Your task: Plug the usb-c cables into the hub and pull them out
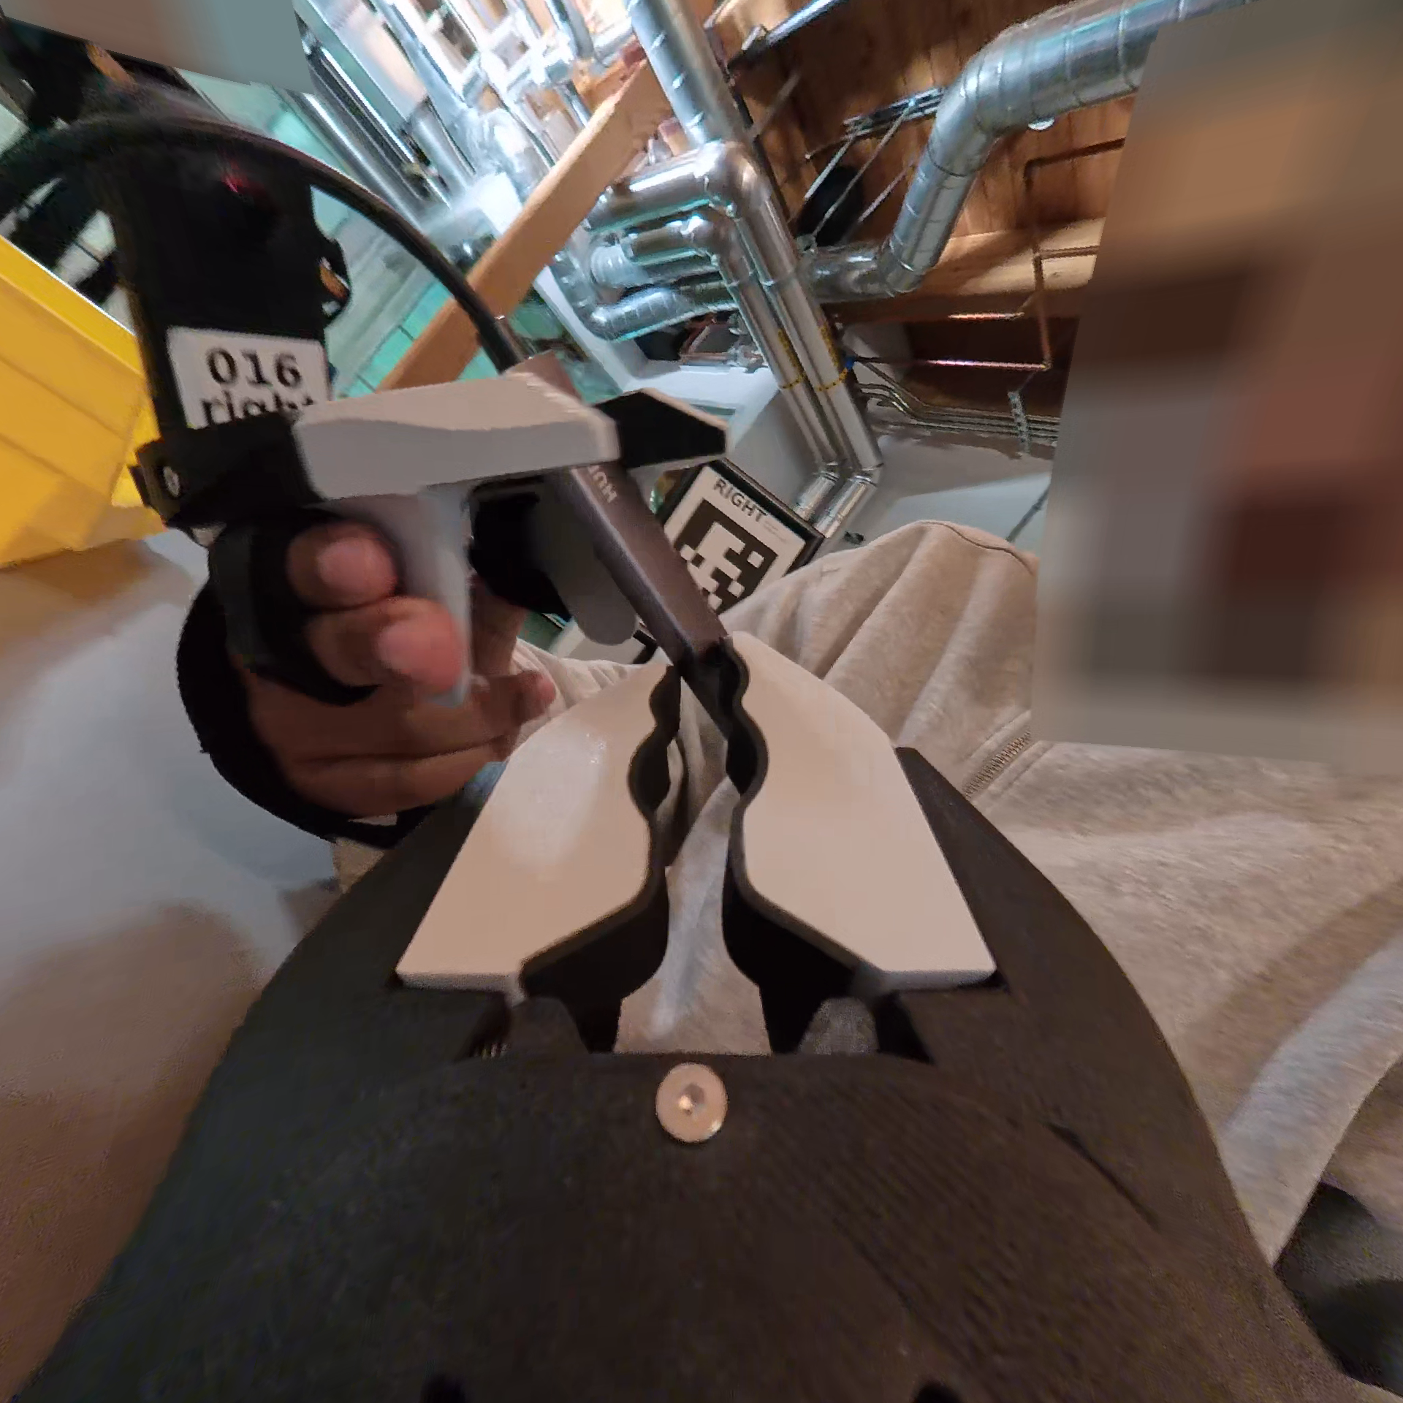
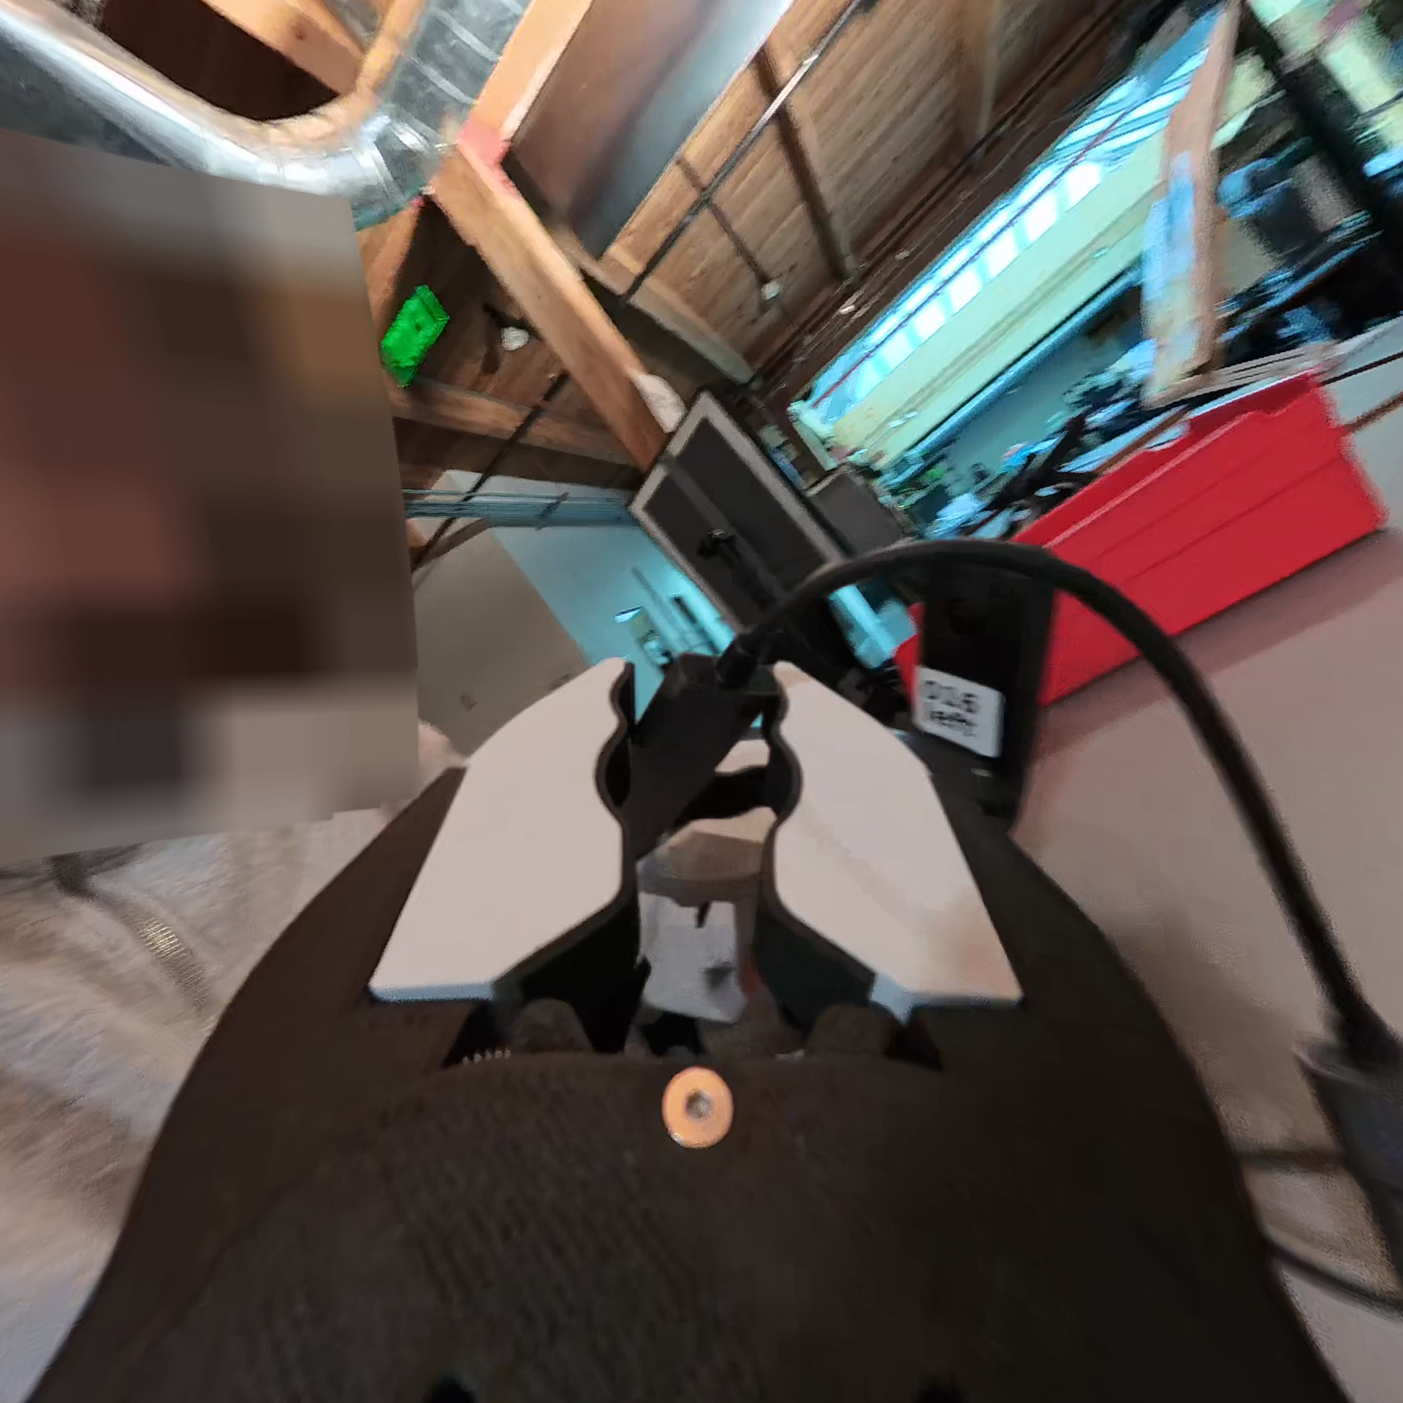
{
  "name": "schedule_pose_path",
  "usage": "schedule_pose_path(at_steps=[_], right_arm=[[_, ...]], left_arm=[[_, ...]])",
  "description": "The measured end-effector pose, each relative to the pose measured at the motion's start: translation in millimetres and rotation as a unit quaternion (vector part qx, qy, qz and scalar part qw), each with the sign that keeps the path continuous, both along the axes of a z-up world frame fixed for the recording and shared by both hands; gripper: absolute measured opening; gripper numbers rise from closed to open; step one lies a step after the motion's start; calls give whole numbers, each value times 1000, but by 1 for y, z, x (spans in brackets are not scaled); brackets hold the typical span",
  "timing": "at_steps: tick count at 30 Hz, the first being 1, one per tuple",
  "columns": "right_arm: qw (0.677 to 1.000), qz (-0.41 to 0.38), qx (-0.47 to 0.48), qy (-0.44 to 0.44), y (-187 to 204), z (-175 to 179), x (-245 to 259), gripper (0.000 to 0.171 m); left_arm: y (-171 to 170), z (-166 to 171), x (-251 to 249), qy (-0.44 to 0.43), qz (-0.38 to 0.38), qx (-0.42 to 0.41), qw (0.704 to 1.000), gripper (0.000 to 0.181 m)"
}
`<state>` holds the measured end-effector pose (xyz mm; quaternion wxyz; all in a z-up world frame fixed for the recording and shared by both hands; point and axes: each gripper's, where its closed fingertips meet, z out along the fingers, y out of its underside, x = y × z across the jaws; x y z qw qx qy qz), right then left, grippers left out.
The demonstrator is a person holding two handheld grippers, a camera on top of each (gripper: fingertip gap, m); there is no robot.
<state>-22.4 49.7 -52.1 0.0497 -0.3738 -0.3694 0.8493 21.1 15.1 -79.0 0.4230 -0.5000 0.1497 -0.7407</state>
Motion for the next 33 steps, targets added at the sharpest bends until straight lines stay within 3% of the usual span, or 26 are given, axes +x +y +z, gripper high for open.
schedule_pose_path(at_steps=[6,9,11,15,21,24,27,33], right_arm=[[992,-114,20,-49,27,-15,-16,45],[983,-156,29,-88,37,-28,-26,56],[978,-169,53,-109,37,-37,-29,53],[973,-161,111,-119,21,-44,-33,48],[982,-143,39,-120,27,-40,-31,44],[980,-150,18,-131,36,-43,-31,26],[977,-156,27,-145,39,-47,-31,20],[977,-146,55,-147,31,-47,-31,20]], left_arm=[[18,5,-27,17,115,9,993,9],[33,-5,-50,52,209,-4,976,2],[38,-7,-66,59,257,-6,965,0],[40,-8,-74,69,279,-9,958,0],[42,-16,-64,96,258,-17,961,0],[44,-30,-48,169,249,-10,953,0],[44,-42,-30,229,238,5,944,0],[45,-37,-32,208,247,2,946,0]])
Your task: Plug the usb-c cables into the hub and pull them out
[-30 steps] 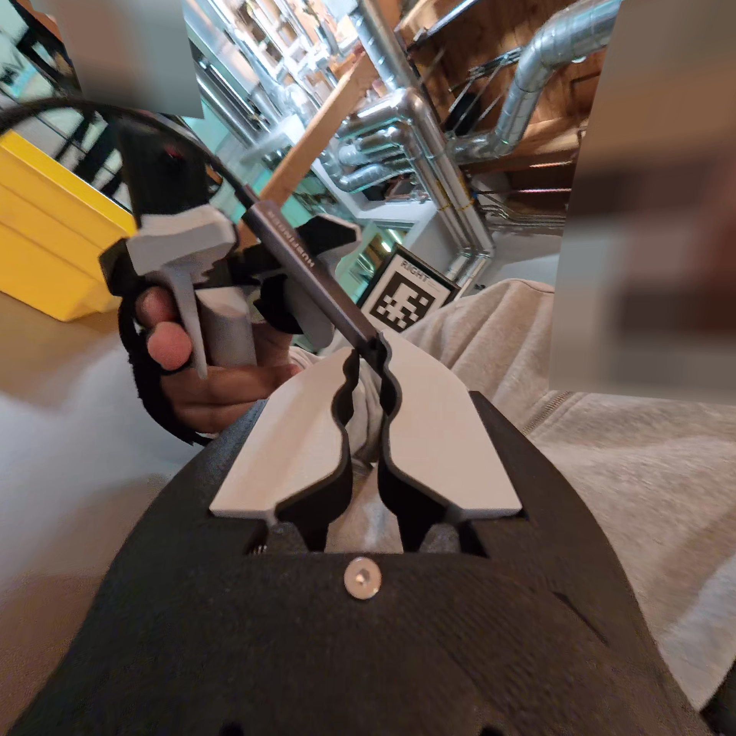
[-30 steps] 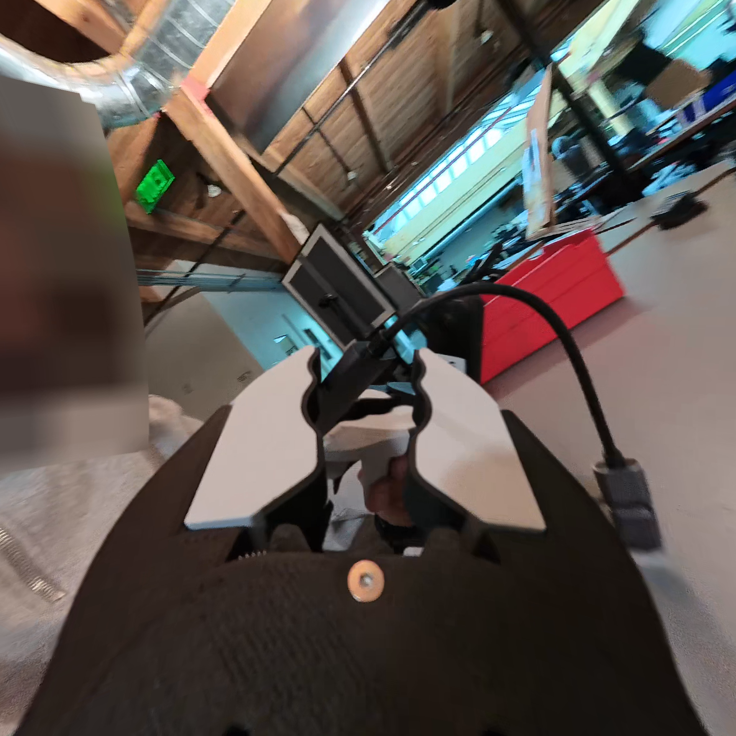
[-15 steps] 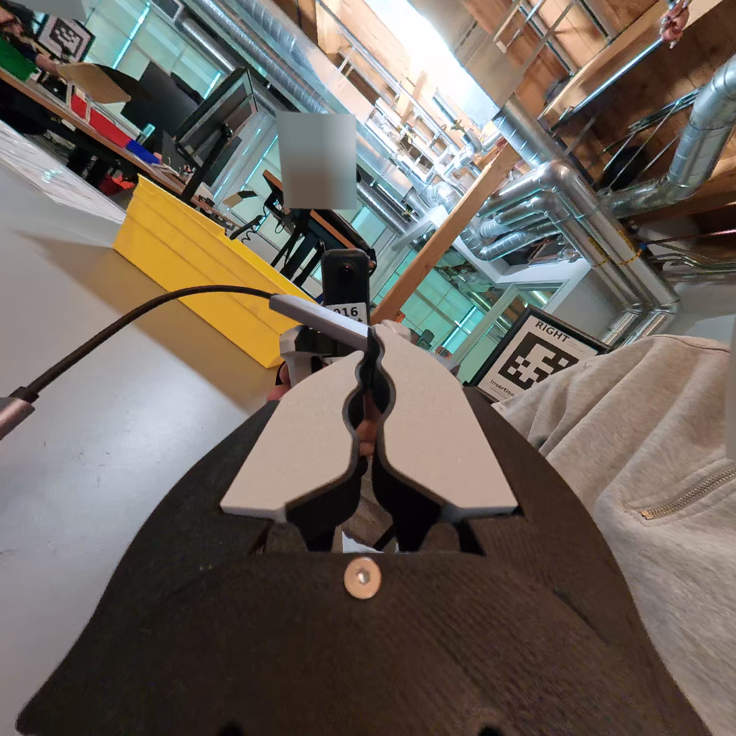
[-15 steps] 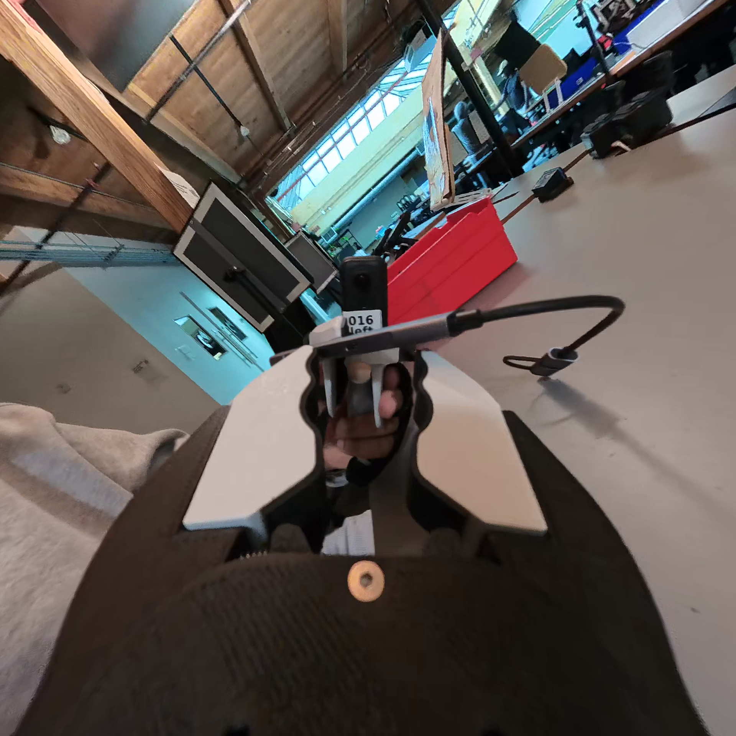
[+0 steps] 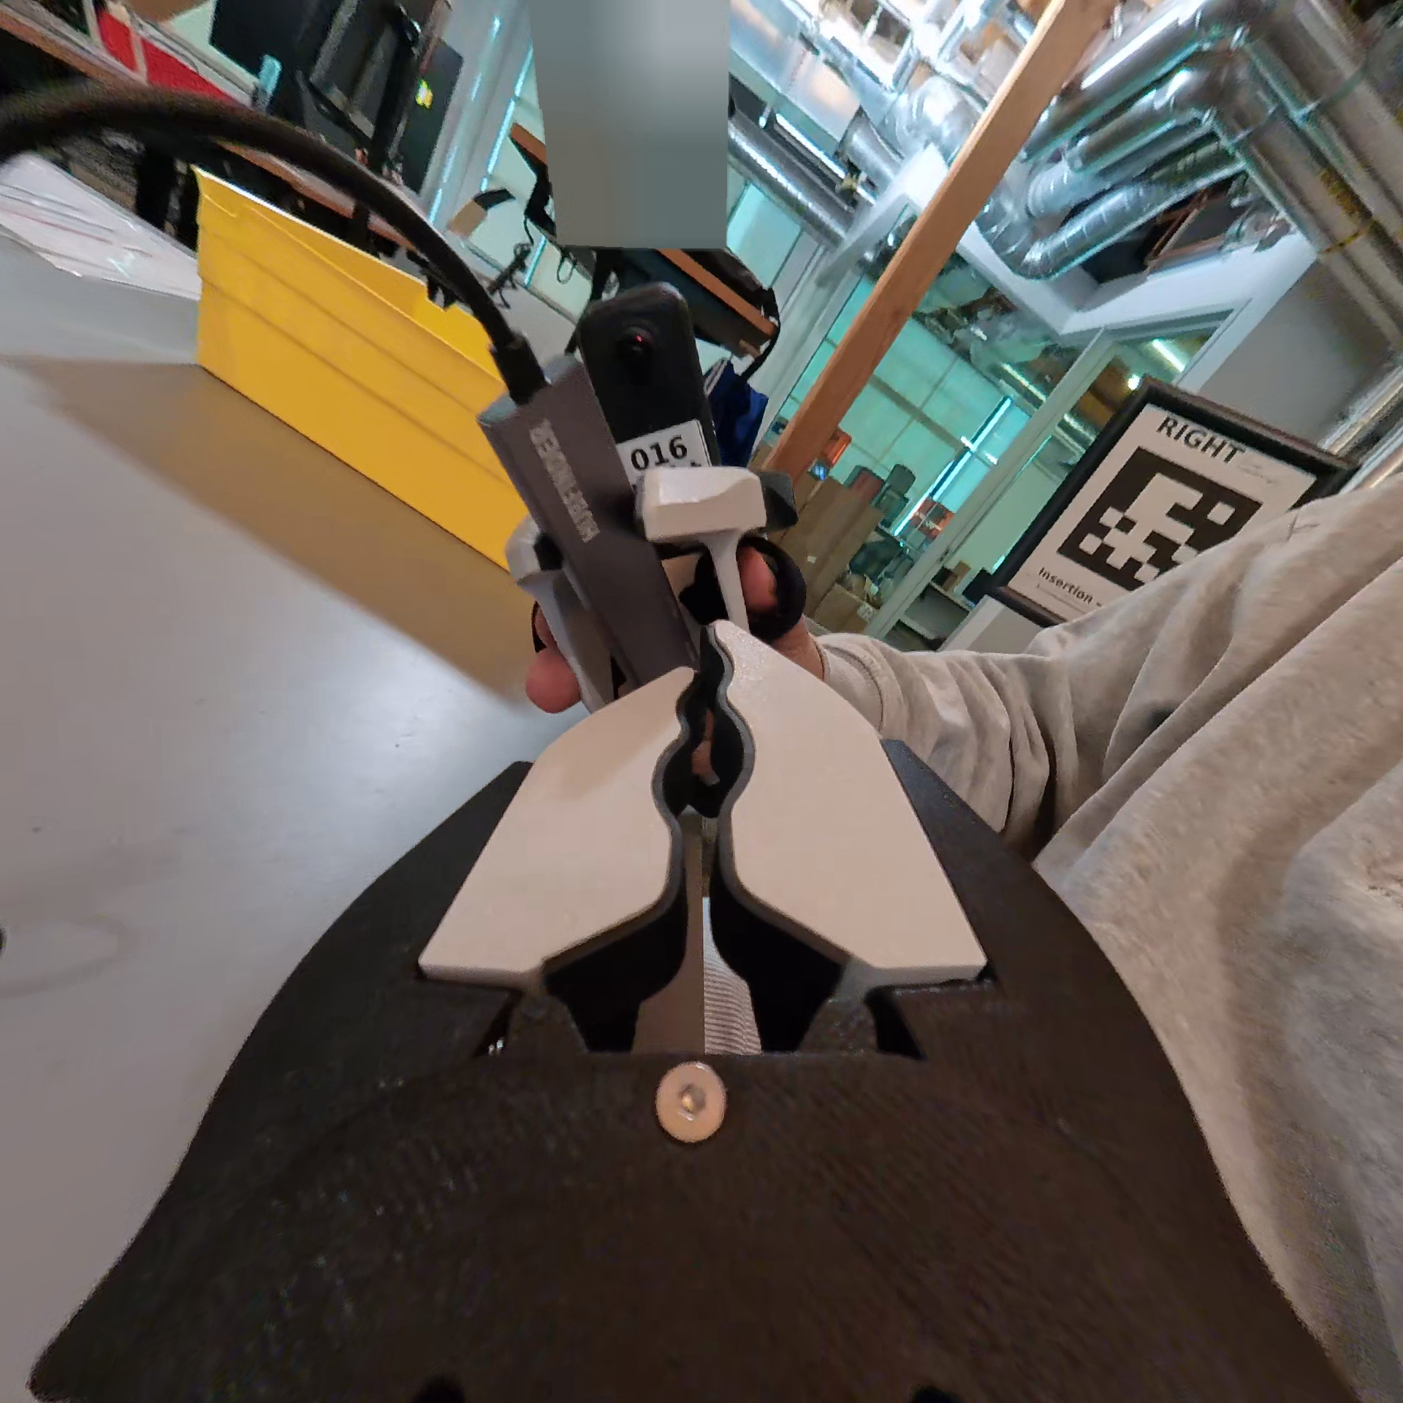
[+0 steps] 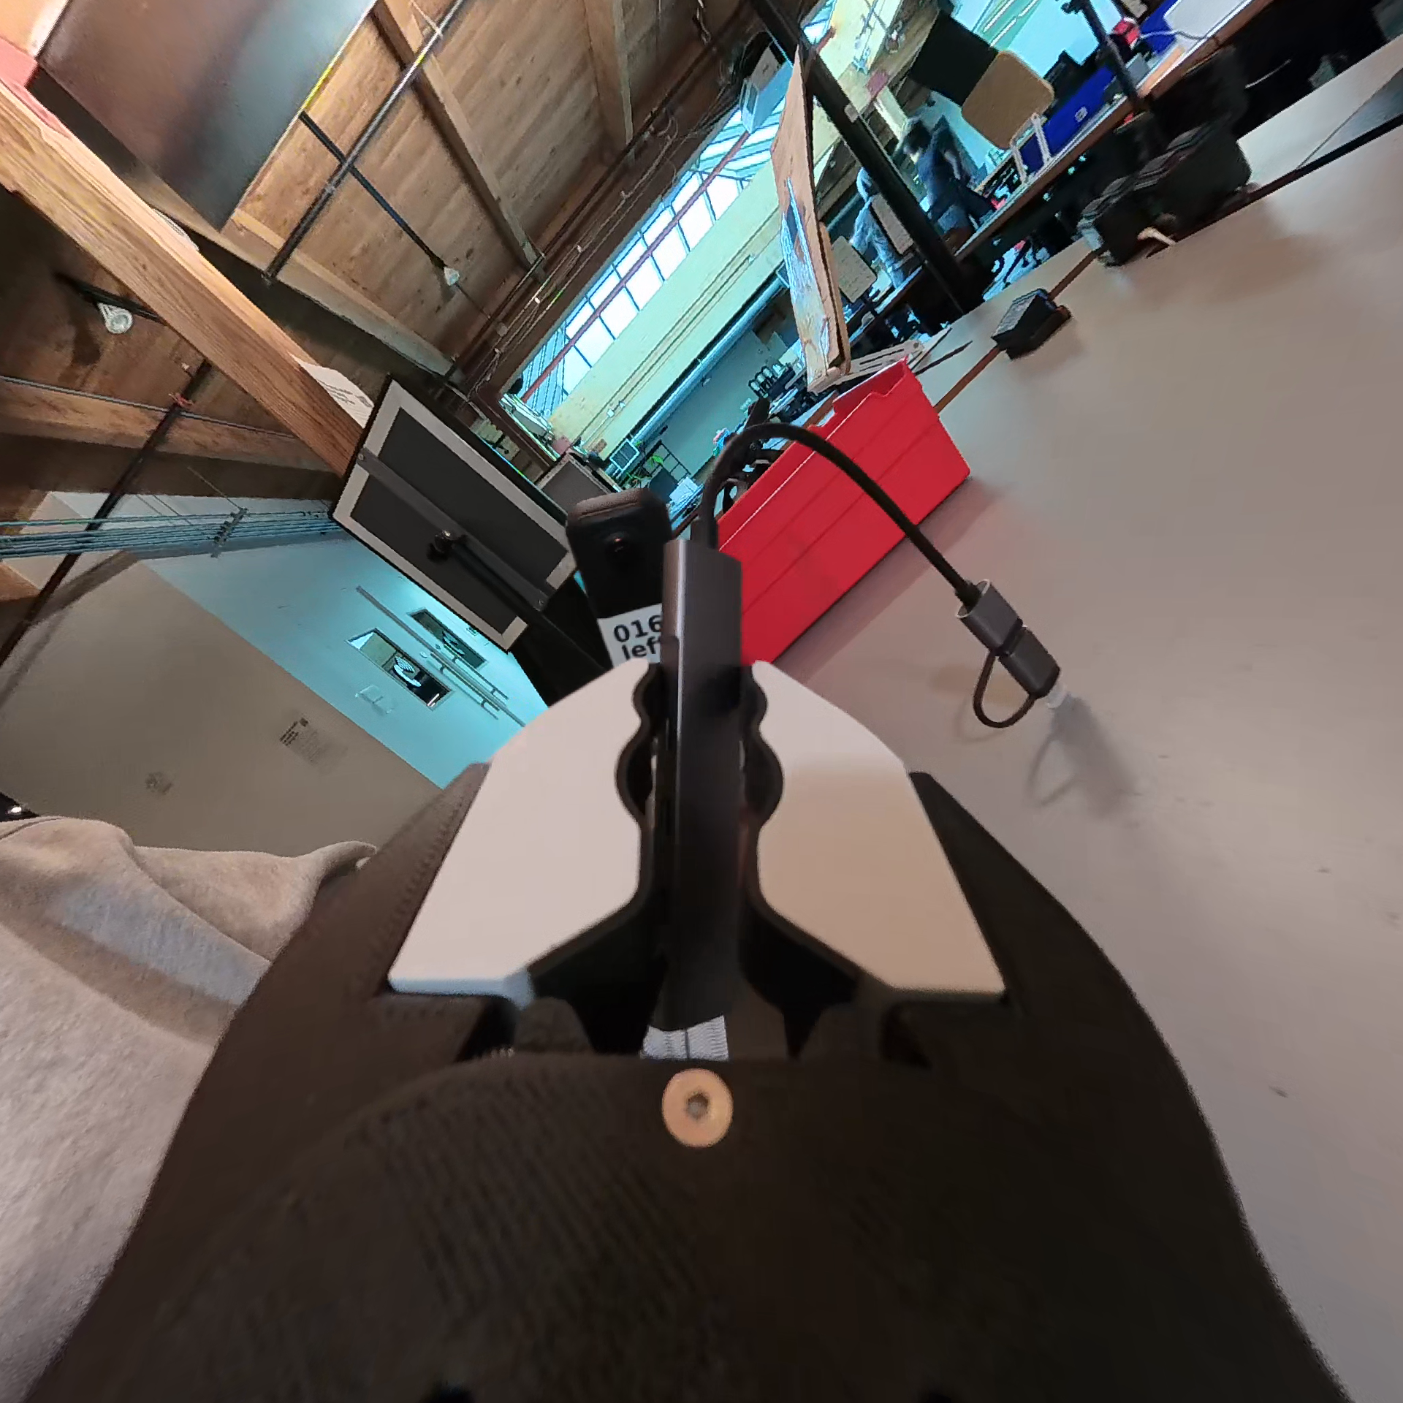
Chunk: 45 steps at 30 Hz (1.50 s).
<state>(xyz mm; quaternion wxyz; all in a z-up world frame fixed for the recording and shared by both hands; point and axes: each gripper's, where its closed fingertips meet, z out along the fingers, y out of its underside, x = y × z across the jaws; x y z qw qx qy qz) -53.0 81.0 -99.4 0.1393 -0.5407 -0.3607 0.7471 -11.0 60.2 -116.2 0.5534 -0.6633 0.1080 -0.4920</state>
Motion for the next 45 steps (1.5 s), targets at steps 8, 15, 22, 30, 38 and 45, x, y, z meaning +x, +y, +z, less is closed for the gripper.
schedule_pose_path(at_steps=[8,15,22,30,38,45], right_arm=[[999,-38,2,-8,14,-4,-1,30],[999,-23,42,6,2,2,0,17],[999,32,18,12,-16,2,0,17],[999,40,-3,27,-13,8,4,16],[994,109,31,-3,-47,-5,2,11],[997,17,65,-25,-15,-12,-3,29]], left_arm=[[3,11,-33,-49,49,12,998,0],[4,6,-32,-48,42,5,998,0],[5,13,-28,-75,42,21,996,10],[2,23,-32,-122,41,36,991,29],[-7,32,-30,-100,20,62,993,8],[-5,38,-64,-138,72,64,986,8]])
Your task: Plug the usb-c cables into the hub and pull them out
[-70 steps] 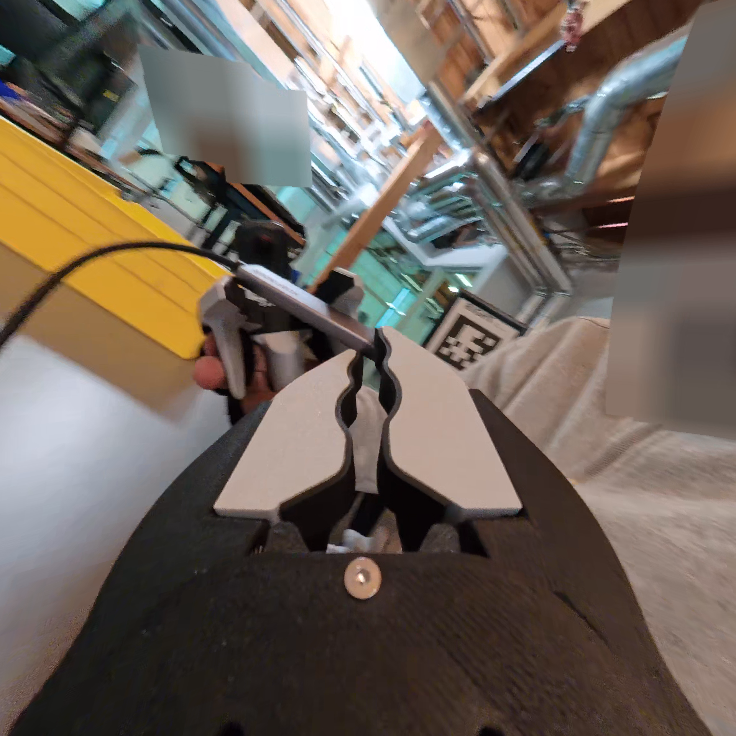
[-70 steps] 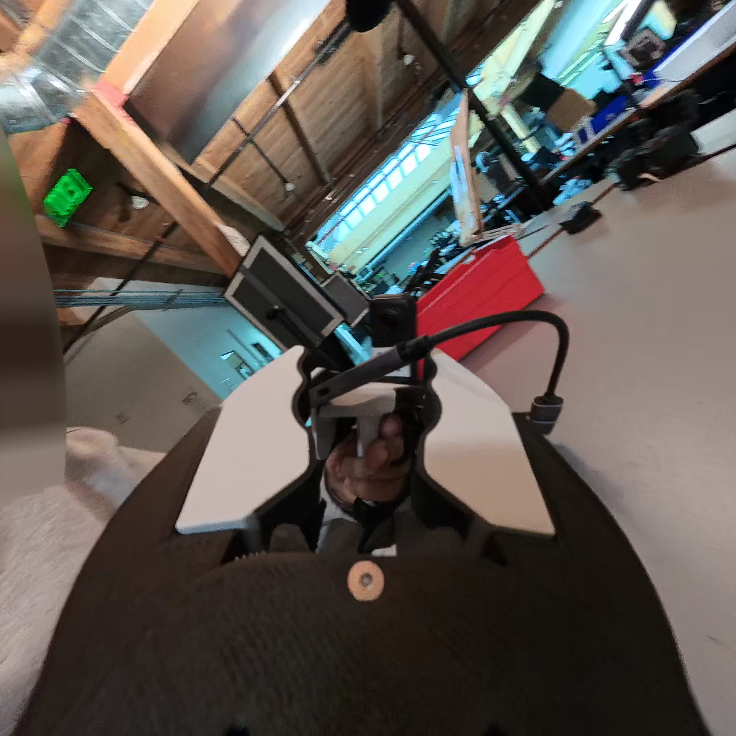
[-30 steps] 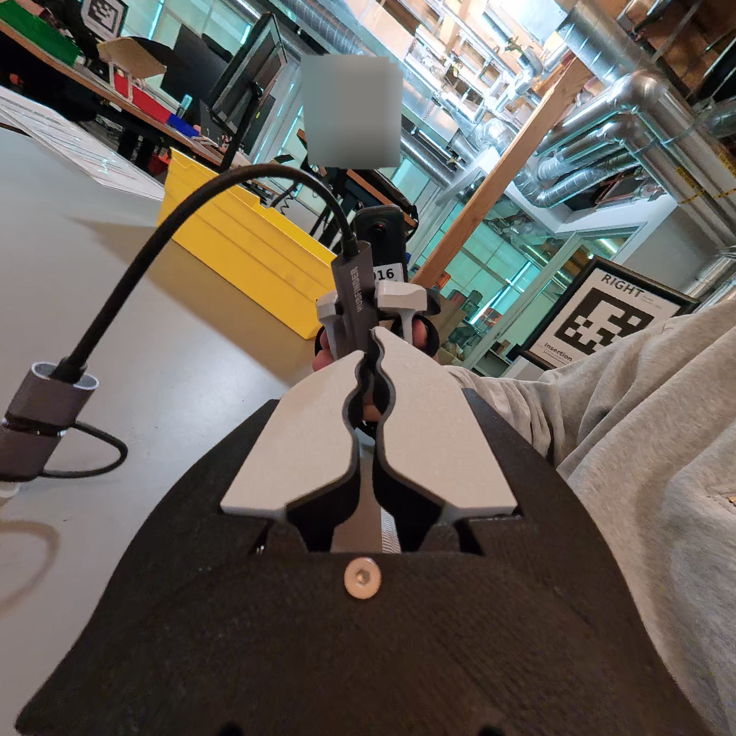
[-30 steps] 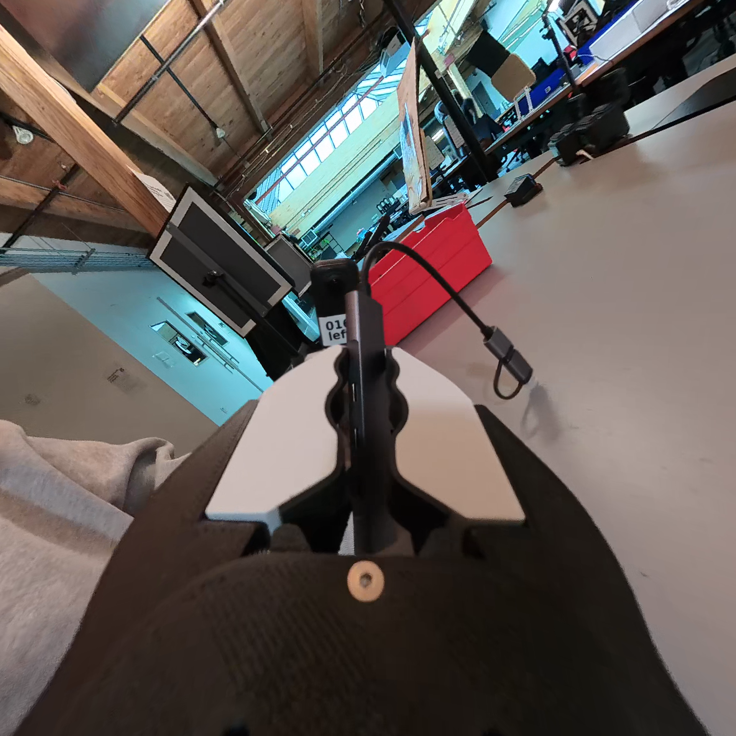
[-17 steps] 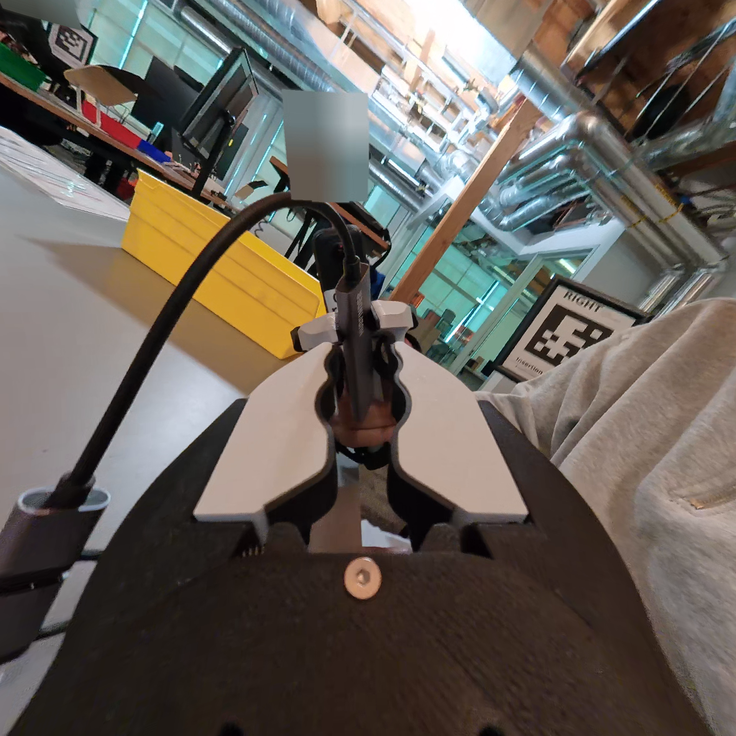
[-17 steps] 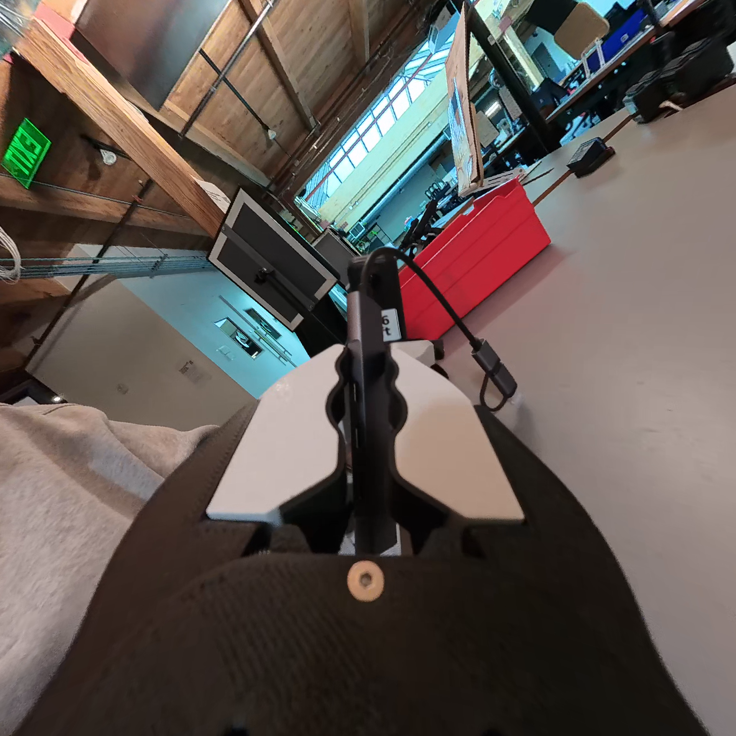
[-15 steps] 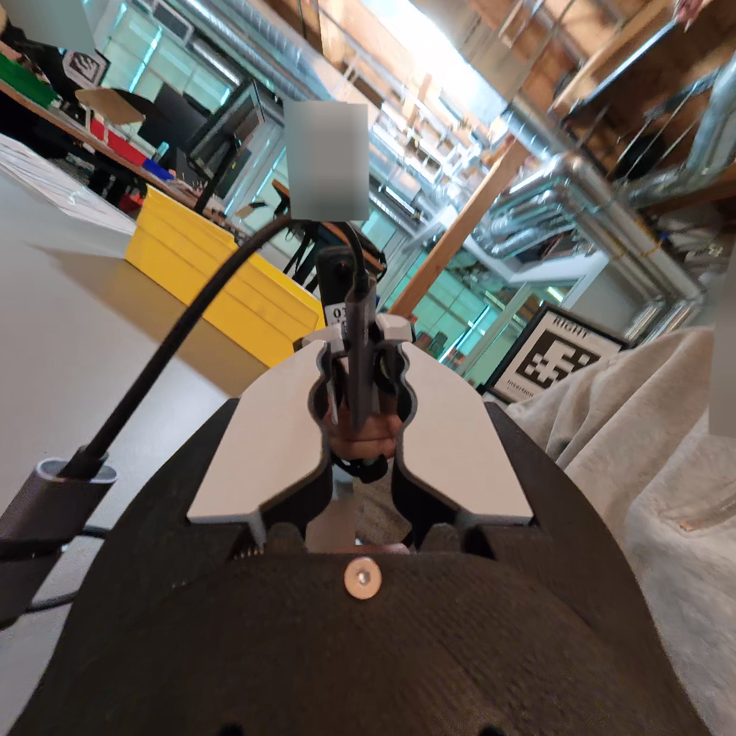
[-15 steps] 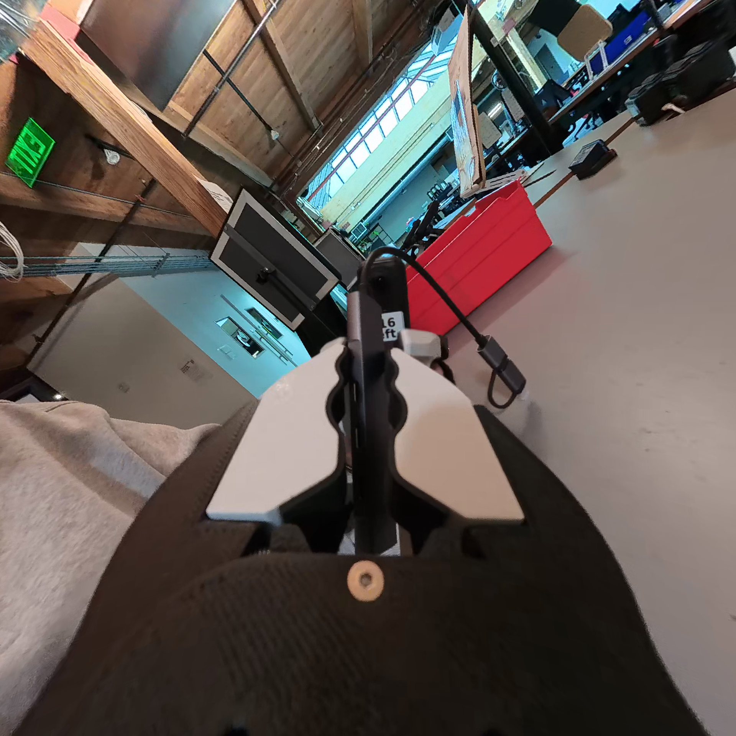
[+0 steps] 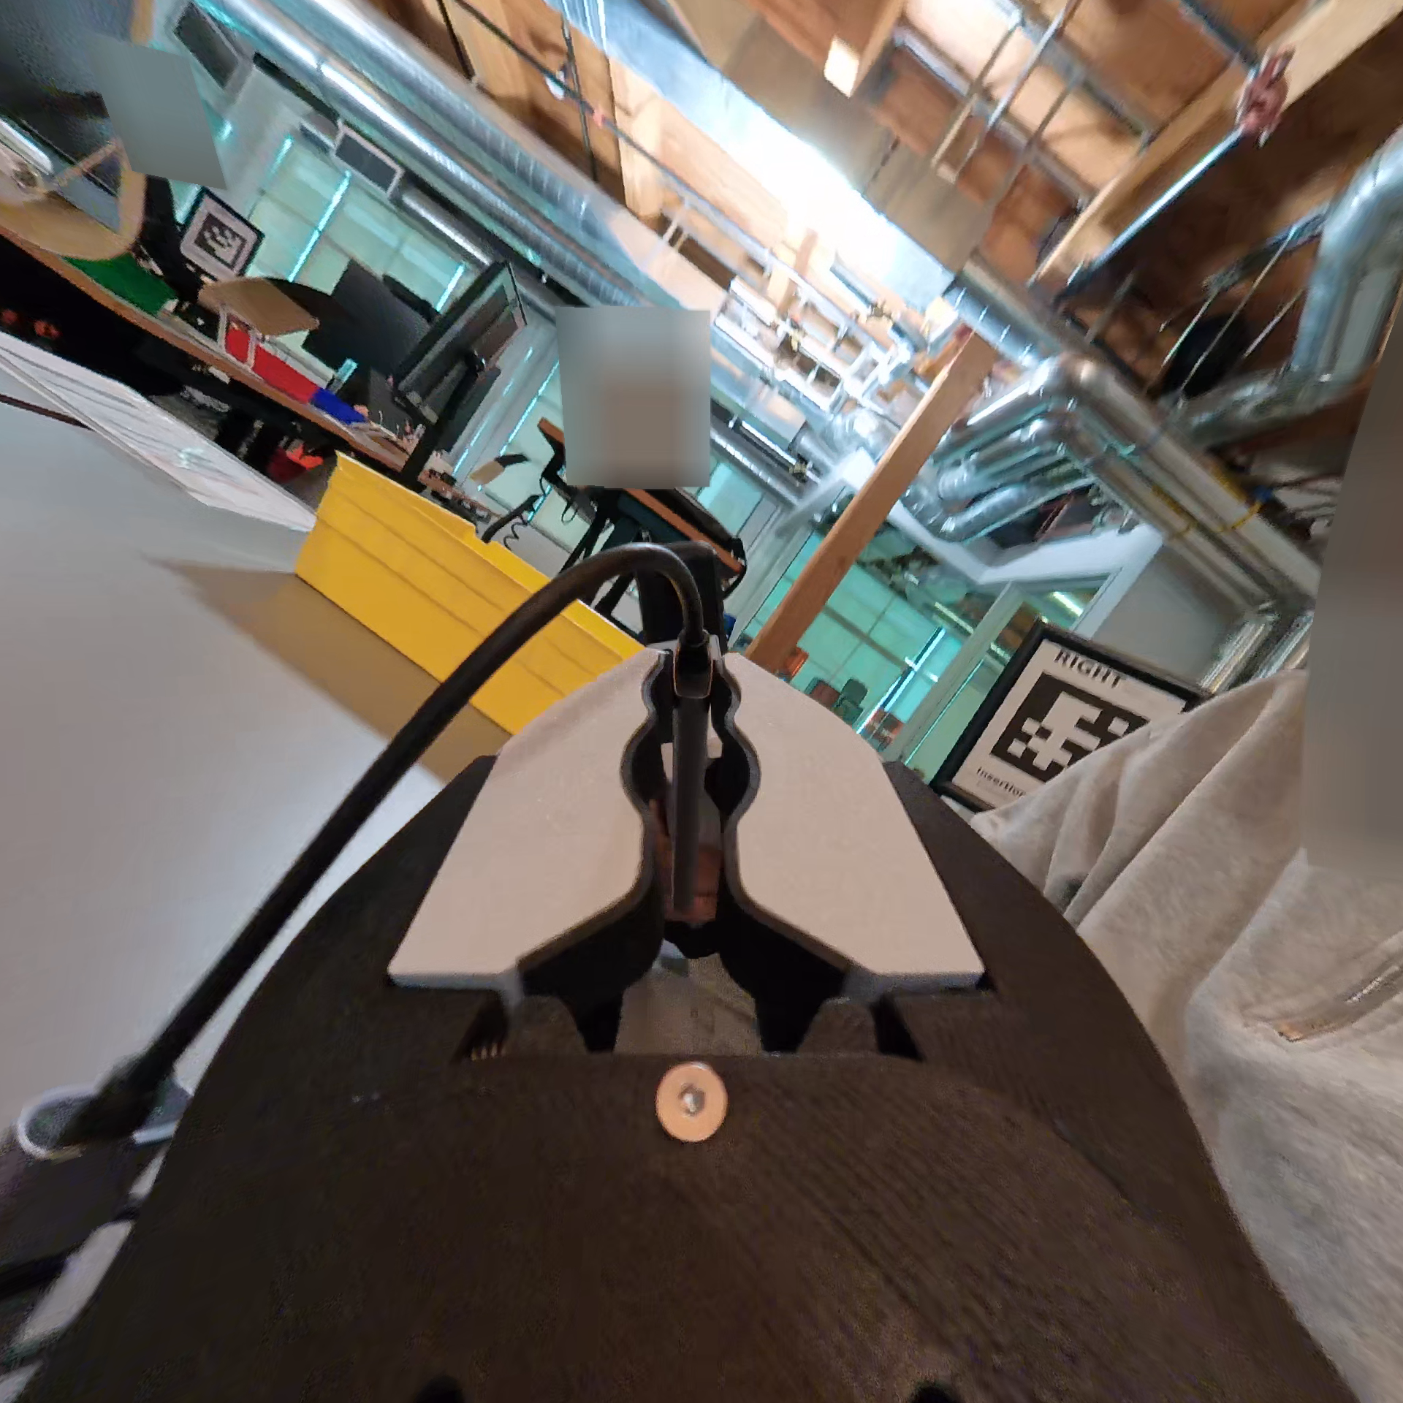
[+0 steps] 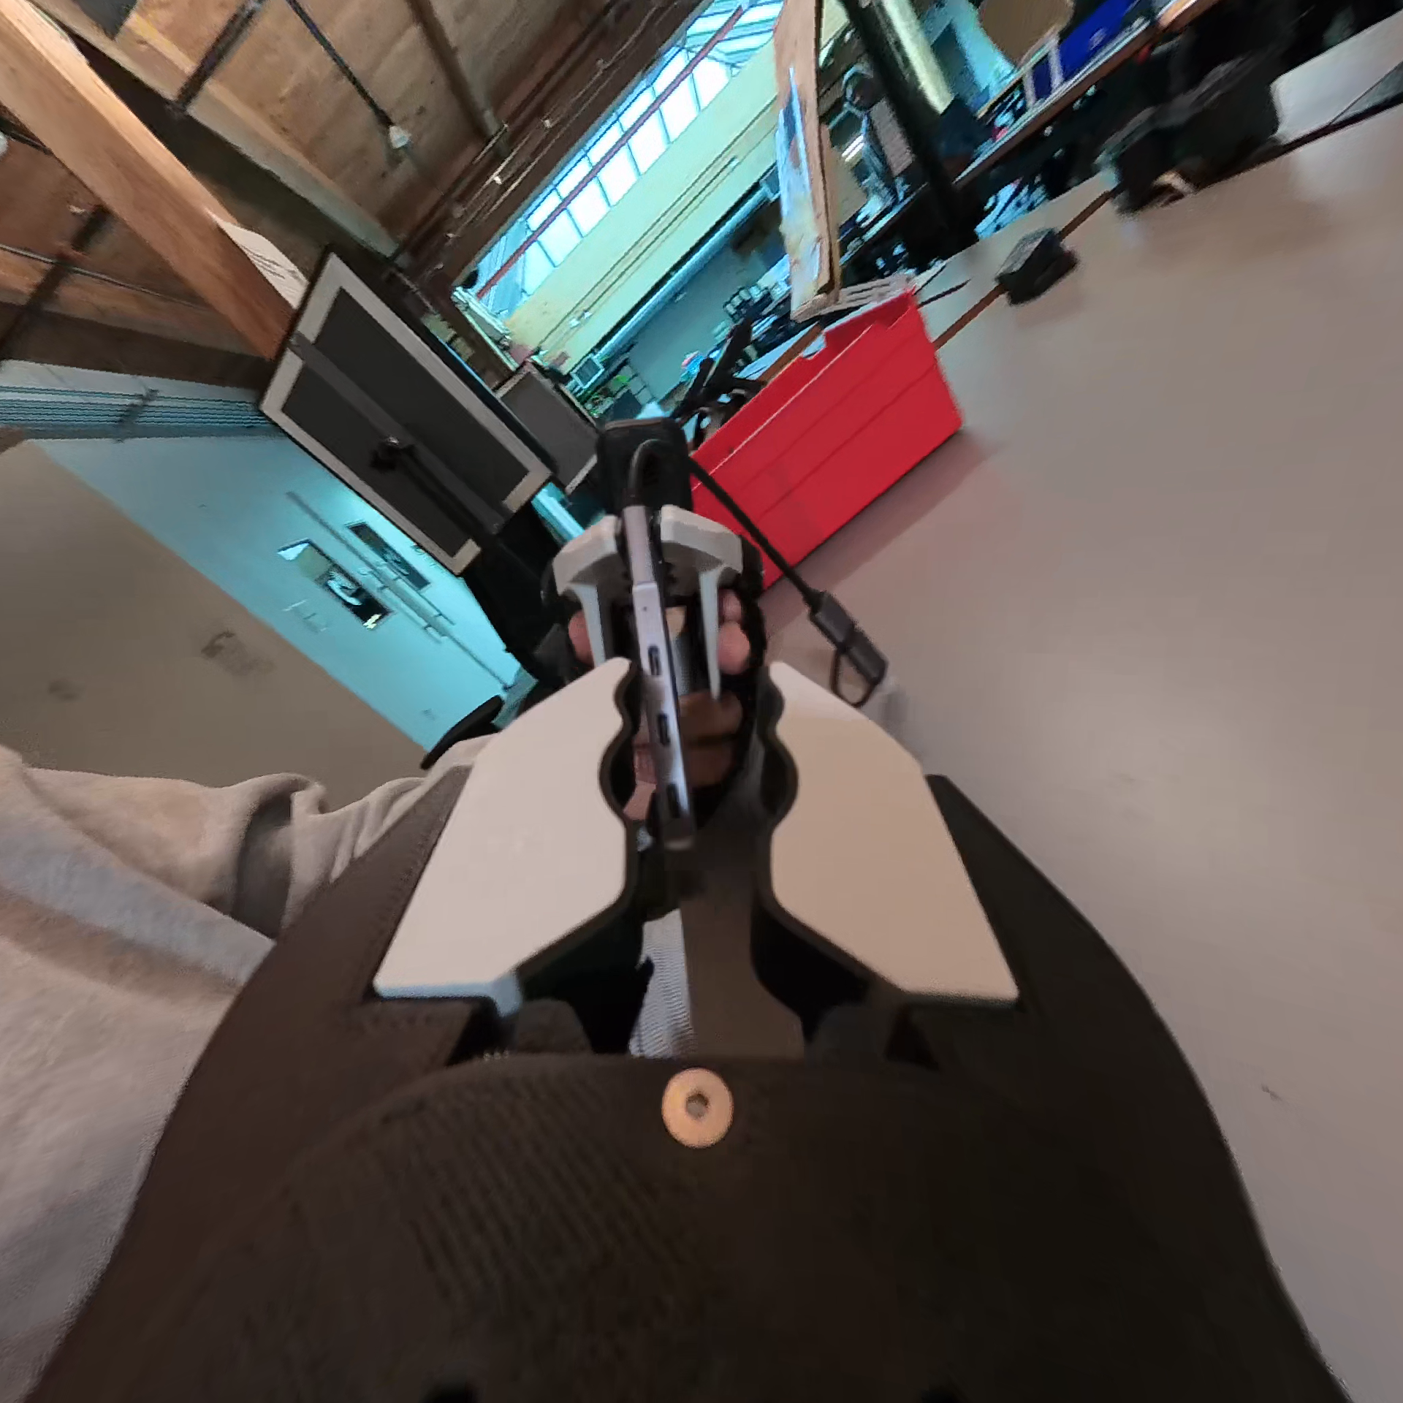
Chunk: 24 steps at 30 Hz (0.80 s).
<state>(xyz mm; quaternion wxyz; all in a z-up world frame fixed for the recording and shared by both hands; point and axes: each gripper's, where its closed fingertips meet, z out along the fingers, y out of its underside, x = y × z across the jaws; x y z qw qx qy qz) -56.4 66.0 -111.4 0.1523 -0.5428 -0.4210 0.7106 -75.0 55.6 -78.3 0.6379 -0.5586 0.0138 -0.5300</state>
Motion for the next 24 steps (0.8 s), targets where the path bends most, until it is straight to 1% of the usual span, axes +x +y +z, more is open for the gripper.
schedule_pose_path(at_steps=[3,6,7,9,10,12,15,16,18,20,22,24], right_arm=[[999,-9,50,0,0,-1,1,34],[992,8,122,-21,-16,-13,-2,35],[989,15,142,-28,-22,-17,-3,33],[984,14,175,-40,-29,-23,-5,12],[982,13,182,-44,-31,-24,-6,11],[984,0,173,-36,-28,-19,-6,10],[993,-26,118,-10,-18,-4,-5,9],[994,-28,102,-8,-15,-2,-4,9],[996,-32,87,-6,-11,-2,-3,9],[997,-27,79,0,-13,1,-2,9],[996,-25,87,2,-16,1,-3,9],[995,-27,93,5,-16,1,-3,9]], left_arm=[[-1,1,-14,-5,15,2,1000,8],[-3,4,-19,-6,17,7,1000,8],[-4,5,-18,-10,15,9,1000,8],[-4,5,-15,-14,9,9,1000,8],[-3,5,-14,-19,10,9,1000,8],[-1,5,-17,-34,16,5,999,10],[4,-7,-3,2,8,-19,1000,24],[5,-9,4,11,1,-23,1000,24],[8,-11,13,13,-1,-25,1000,21],[8,-10,12,-3,3,-22,1000,10],[6,-9,12,-21,-16,-23,999,8],[5,-8,13,-14,-16,-22,1000,8]])
